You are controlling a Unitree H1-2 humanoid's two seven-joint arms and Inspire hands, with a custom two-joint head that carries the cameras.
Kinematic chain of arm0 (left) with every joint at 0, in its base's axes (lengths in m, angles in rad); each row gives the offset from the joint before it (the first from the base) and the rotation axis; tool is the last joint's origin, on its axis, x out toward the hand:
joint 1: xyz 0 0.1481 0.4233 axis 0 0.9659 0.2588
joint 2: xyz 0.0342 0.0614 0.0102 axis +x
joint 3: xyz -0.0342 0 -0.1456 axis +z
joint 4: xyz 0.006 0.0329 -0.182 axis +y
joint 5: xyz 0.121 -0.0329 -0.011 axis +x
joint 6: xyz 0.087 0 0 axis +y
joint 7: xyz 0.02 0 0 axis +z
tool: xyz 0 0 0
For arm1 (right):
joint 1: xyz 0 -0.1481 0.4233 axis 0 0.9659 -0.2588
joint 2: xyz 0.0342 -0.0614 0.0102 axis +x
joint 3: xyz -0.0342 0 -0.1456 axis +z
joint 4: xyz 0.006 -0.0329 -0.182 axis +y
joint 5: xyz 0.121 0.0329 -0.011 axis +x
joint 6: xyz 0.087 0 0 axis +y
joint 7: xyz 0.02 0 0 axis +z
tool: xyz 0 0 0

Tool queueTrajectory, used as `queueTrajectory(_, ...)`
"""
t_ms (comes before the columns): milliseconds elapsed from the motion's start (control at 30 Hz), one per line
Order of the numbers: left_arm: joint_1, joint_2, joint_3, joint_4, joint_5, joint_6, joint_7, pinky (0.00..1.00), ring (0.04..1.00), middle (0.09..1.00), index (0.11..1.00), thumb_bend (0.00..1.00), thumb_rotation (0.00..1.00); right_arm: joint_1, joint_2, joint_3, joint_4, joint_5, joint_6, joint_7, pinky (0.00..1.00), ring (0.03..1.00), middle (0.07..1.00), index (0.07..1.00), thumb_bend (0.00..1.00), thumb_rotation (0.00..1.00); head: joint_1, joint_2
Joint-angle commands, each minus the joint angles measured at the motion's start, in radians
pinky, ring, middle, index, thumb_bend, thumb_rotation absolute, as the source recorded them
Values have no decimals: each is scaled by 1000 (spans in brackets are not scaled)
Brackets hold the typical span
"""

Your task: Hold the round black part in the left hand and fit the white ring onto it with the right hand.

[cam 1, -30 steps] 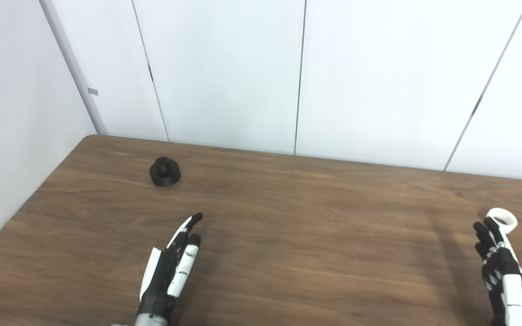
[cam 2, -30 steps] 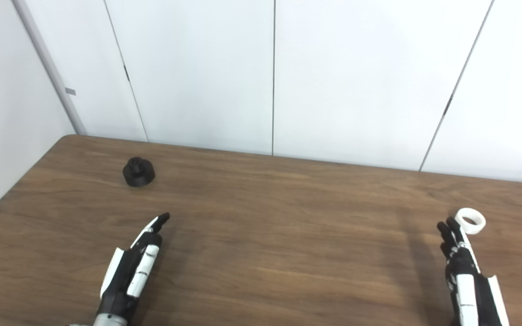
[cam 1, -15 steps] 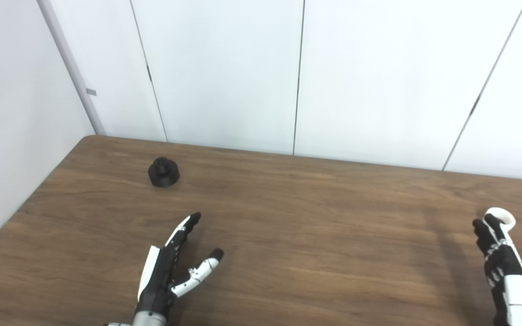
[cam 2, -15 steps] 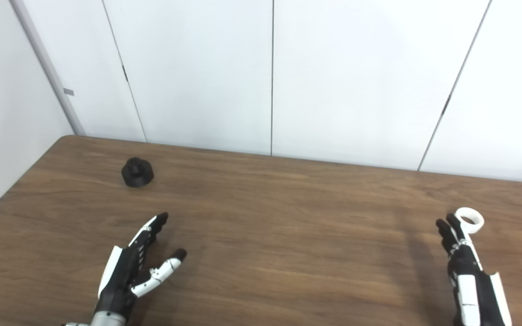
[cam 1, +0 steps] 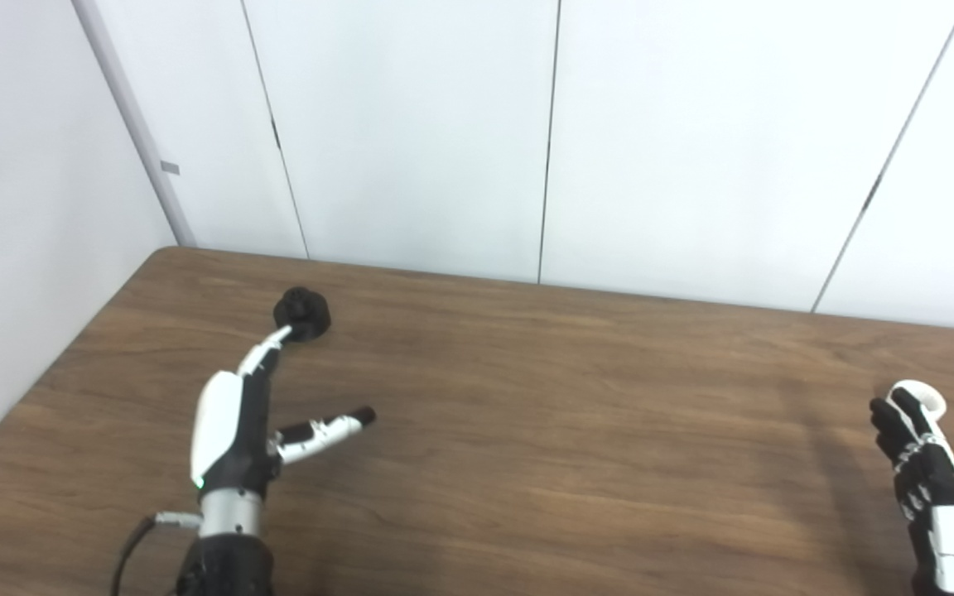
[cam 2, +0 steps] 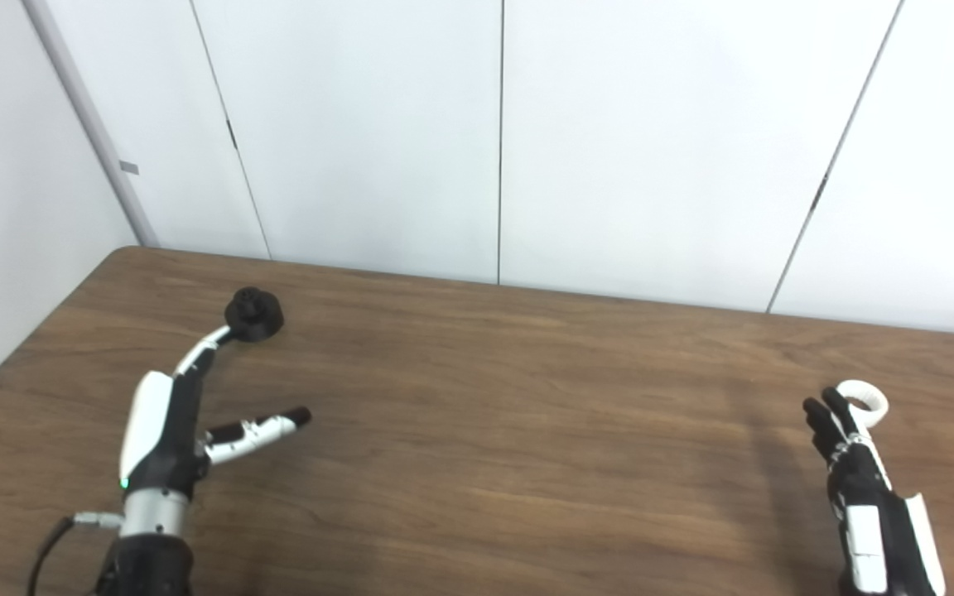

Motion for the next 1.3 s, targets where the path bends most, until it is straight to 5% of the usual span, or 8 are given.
queueTrajectory(0, -38, 27, 14, -7, 7, -9, 21, 955, 959, 912, 851, 937, 220, 67, 22, 8, 113, -9, -27, -9, 999, 942, 913, 940, 656, 1000, 3, 0)
queueTrajectory(433, -184, 126, 38, 122, 57, 124, 8, 1000, 996, 939, 856, 883, 333, 69, 26, 5, 119, -22, -36, -15, 1000, 931, 902, 937, 650, 1000, 4, 3)
queueTrajectory(800, -316, 194, -18, 339, 71, 195, 21, 1000, 999, 960, 860, 929, 372, 71, 26, 6, 114, -24, -25, -14, 1000, 918, 905, 934, 668, 1000, 4, 7)
queueTrajectory(1267, -447, 260, -97, 579, 53, 184, 16, 1000, 995, 957, 846, 960, 404, 67, 33, 8, 116, -35, -37, -29, 1000, 910, 888, 928, 670, 1000, -5, 9)
